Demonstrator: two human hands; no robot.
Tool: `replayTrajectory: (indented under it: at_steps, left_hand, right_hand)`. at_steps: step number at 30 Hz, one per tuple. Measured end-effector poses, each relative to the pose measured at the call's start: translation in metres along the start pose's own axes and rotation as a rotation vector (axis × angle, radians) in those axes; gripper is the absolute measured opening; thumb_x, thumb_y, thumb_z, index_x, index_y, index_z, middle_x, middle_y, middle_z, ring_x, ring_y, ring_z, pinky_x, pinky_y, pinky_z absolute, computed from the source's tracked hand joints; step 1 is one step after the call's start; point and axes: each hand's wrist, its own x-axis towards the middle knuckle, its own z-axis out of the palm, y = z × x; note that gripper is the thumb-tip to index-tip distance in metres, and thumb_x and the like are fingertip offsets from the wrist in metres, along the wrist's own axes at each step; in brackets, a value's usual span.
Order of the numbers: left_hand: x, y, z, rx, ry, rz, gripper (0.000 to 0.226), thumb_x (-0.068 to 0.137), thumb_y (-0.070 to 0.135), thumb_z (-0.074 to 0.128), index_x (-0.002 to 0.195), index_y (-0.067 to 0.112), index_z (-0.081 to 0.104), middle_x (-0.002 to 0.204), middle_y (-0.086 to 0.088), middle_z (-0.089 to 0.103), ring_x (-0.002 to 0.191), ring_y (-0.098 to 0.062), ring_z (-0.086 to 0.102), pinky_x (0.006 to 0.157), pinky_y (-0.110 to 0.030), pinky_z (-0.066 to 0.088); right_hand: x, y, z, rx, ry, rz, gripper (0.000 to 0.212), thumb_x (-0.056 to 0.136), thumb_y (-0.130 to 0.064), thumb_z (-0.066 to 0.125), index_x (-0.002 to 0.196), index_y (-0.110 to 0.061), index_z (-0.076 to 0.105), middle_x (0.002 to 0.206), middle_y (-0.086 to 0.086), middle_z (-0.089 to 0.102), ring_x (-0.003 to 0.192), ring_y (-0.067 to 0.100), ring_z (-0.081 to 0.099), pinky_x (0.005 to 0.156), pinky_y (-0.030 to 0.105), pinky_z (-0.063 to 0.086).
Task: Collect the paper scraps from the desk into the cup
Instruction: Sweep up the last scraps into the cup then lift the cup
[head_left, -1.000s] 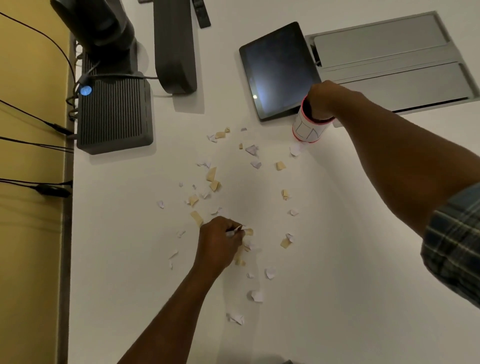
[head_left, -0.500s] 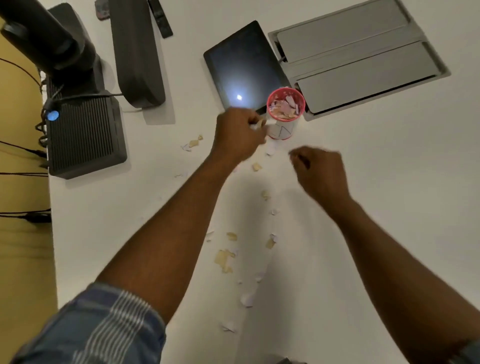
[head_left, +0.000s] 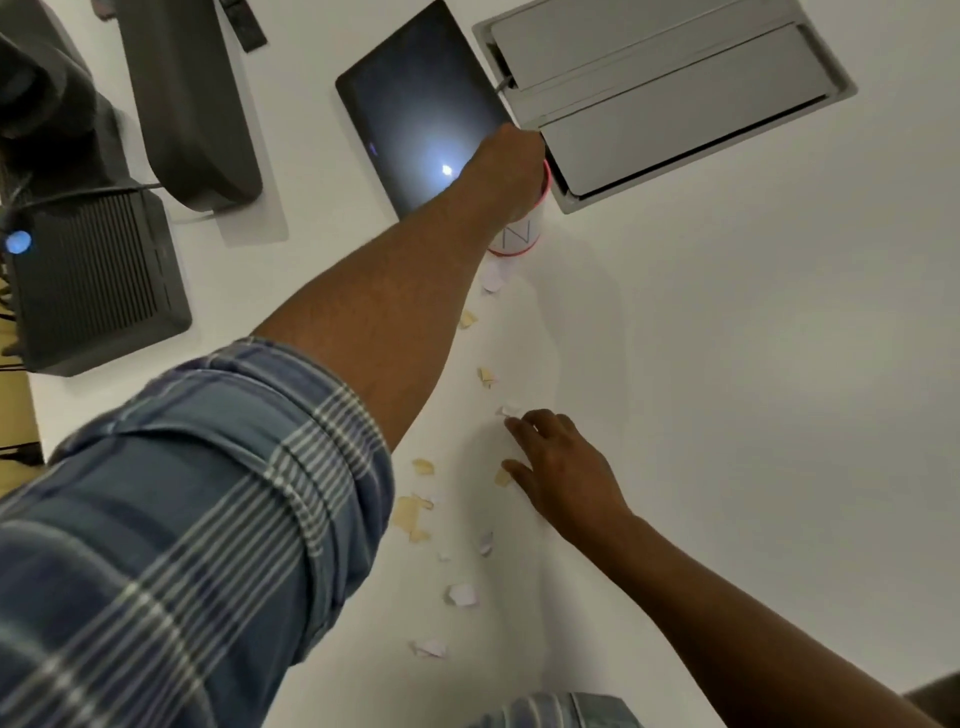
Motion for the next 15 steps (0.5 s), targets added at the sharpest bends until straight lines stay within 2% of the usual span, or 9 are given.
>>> replayTrajectory:
  at_steps: [2,5,8,11,13,15]
  left_hand:
    - [0.001,-0.002,-0.004,0.051,-0.039,0.029,0.024,0.094,0.014,0.047,0.105,-0.003,0.058,0.109,-0.019,0.062,0.104,-0.033,0.058,0.085,-0.035,0.046]
    - [-0.003,-0.009,-0.018,0.023,-0.057,0.025,0.039,0.089,0.022,0.056,0.122,0.001,0.054,0.119,-0.017,0.060,0.108,-0.033,0.057,0.086,-0.037,0.048]
    - [-0.015,-0.016,-0.031,-0.127,-0.024,0.011,0.046,0.081,0.020,0.069,0.124,0.010,0.057,0.118,-0.011,0.062,0.107,-0.028,0.059,0.088,-0.035,0.050]
    - [-0.034,-0.031,-0.037,-0.337,0.144,-0.058,0.044,0.080,0.015,0.071,0.122,0.013,0.059,0.123,-0.008,0.062,0.110,-0.024,0.058,0.090,-0.028,0.045]
    - [-0.053,-0.050,-0.032,-0.455,0.285,-0.151,0.038,0.085,0.010,0.062,0.122,0.013,0.059,0.127,-0.006,0.060,0.114,-0.019,0.056,0.093,-0.016,0.038]
    - [-0.077,-0.074,-0.018,-0.508,0.398,-0.255,0.031,0.086,0.008,0.056,0.116,0.014,0.064,0.121,-0.005,0.064,0.109,-0.017,0.059,0.087,-0.007,0.036]
  right_hand:
    - [0.000,0.003,0.006,-0.035,-0.041,-0.001,0.052,0.088,-0.037,0.063,0.133,-0.015,0.047,0.126,0.003,0.047,0.105,0.020,0.050,0.061,0.032,0.055]
    - [0.002,0.005,0.010,-0.019,-0.025,-0.039,0.051,0.088,-0.031,0.065,0.133,-0.013,0.047,0.127,0.005,0.046,0.105,0.022,0.052,0.060,0.032,0.055]
    - [0.018,0.003,0.003,0.012,0.056,-0.058,0.049,0.090,-0.028,0.062,0.133,-0.010,0.047,0.130,0.008,0.048,0.107,0.024,0.054,0.064,0.035,0.057]
    - [0.050,0.002,-0.008,0.019,0.141,-0.056,0.051,0.093,-0.028,0.057,0.138,-0.006,0.043,0.138,0.011,0.047,0.120,0.027,0.049,0.082,0.037,0.053]
    - [0.076,0.001,-0.015,0.026,0.145,-0.053,0.057,0.095,-0.029,0.054,0.143,-0.006,0.035,0.147,0.013,0.039,0.133,0.028,0.038,0.101,0.038,0.042]
    - [0.102,0.002,-0.020,0.031,0.119,-0.028,0.063,0.095,-0.030,0.053,0.147,-0.008,0.026,0.154,0.012,0.029,0.139,0.027,0.028,0.111,0.037,0.030]
